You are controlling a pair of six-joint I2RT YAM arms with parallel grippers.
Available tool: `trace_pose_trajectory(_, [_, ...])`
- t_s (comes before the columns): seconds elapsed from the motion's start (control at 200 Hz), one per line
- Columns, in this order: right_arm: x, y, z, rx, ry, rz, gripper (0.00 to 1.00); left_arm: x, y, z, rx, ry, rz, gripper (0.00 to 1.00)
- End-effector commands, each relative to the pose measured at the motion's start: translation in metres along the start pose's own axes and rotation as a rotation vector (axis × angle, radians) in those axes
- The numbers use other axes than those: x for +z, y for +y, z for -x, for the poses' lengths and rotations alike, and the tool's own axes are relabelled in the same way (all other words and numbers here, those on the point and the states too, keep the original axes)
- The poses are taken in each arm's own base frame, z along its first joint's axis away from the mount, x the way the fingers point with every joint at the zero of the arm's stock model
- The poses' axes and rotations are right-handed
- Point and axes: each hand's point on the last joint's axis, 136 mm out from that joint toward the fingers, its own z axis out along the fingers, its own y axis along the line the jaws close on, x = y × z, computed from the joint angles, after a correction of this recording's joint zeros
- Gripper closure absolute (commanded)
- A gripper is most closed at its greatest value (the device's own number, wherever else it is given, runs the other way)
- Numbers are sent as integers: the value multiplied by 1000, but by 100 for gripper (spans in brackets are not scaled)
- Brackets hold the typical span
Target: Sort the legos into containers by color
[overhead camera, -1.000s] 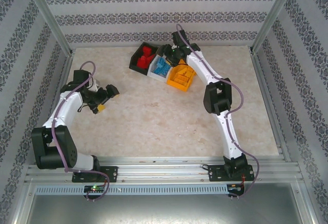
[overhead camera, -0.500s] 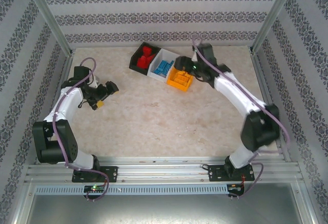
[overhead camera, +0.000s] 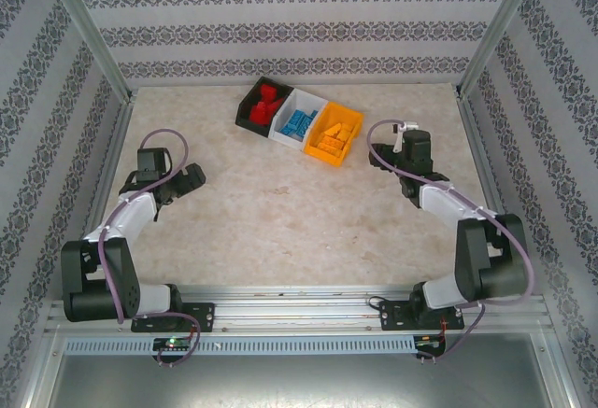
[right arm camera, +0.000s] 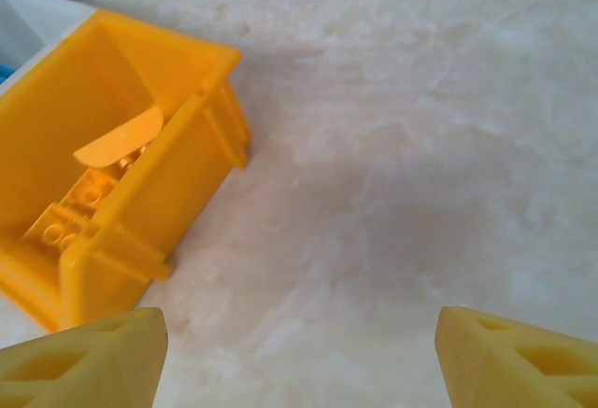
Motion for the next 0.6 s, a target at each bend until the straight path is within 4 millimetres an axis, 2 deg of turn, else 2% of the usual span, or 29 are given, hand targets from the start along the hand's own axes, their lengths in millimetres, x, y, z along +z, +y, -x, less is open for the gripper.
trace_pose_trajectory(0.0, [10, 5, 35, -83, -127, 17, 24, -13, 6, 49, 126, -215, 64, 0])
trace_pose_trajectory(0.125, [15, 23, 36, -55, -91, 100, 25, -14, 13, 56, 148, -255, 107, 0])
trace_pose_trajectory(0.215, [2, 24, 34, -39, -65, 99, 25, -14, 19, 56, 161, -260, 132, 0])
trace_pose_trajectory(0.325, [-30, 10, 24, -54, -17, 32, 25, -15, 24, 55, 169, -256, 151, 0])
trace_pose_trajectory(0.435, [-62, -11, 10, -6, -59, -8, 25, -13, 26, 52, 180, -262, 147, 0])
trace_pose_trajectory(0.51, [-72, -23, 0, 28, -71, -28, 25, -11, 26, 51, 187, -273, 141, 0])
trace_pose_trajectory(0.595, [-68, -22, -5, 29, -76, -9, 25, -8, 27, 51, 187, -298, 135, 0])
